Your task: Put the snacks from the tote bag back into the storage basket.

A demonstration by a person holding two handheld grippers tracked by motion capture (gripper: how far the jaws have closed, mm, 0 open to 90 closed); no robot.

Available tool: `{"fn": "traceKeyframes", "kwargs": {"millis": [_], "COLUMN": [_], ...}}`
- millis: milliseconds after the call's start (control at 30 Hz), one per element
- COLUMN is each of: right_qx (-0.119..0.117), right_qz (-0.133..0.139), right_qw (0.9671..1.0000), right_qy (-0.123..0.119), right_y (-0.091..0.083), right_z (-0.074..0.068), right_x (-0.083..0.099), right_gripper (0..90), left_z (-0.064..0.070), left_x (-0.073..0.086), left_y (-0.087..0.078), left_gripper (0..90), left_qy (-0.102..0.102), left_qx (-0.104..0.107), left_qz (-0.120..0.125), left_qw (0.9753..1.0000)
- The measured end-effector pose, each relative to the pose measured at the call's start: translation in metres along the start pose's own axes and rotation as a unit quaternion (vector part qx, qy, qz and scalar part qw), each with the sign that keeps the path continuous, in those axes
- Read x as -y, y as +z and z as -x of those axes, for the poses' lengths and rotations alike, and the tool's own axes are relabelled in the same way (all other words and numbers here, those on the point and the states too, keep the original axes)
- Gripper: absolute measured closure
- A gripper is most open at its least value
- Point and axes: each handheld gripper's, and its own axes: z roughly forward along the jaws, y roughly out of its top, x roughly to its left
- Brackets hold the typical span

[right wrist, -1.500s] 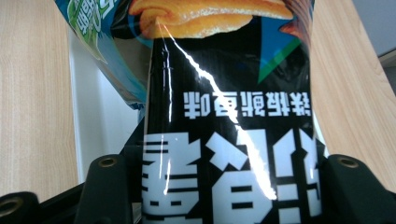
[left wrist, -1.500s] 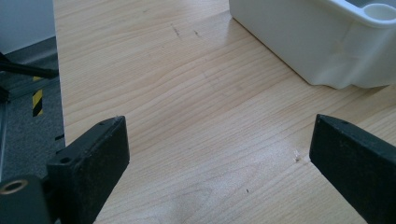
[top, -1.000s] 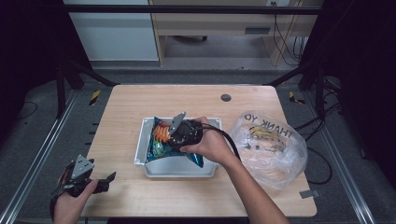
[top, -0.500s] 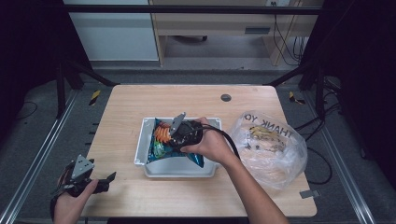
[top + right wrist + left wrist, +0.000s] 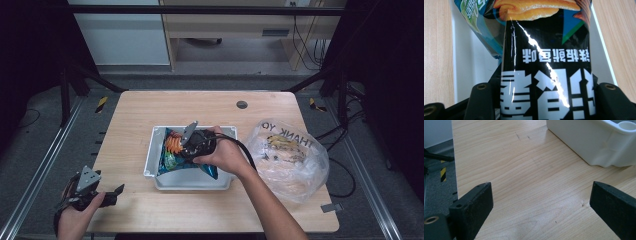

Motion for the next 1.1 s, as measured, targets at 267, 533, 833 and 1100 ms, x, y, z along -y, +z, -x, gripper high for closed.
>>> {"fn": "traceKeyframes", "kwargs": {"millis": [267, 533, 833, 1100], "right_qx": [-0.002, -0.007, -0.011, -0.016], "right_qz": [0.0, -0.01, -0.018, -0.023], "right_qw": [1.0, 0.9999, 0.9997, 0.9995], "right_qy": [0.004, 0.002, 0.008, 0.016], "right_y": [0.003, 0.007, 0.013, 0.018], "right_z": [0.001, 0.001, 0.002, 0.003], "right_x": [0.002, 0.006, 0.011, 0.018], "right_gripper": [42.1, 42.0, 42.1, 42.0], "left_z": [0.0, 0.001, 0.001, 0.001], "left_x": [0.0, 0.0, -0.001, -0.001], "left_y": [0.0, 0.001, 0.001, 0.001], "left_gripper": [4.3, 4.4, 4.4, 4.4], "left_qy": [0.001, 0.001, 0.002, 0.002], "left_qx": [0.001, 0.001, 0.002, 0.002], "left_qz": [0.0, 0.001, 0.0, 0.001], "left_qw": [1.0, 1.0, 1.0, 1.0]}}
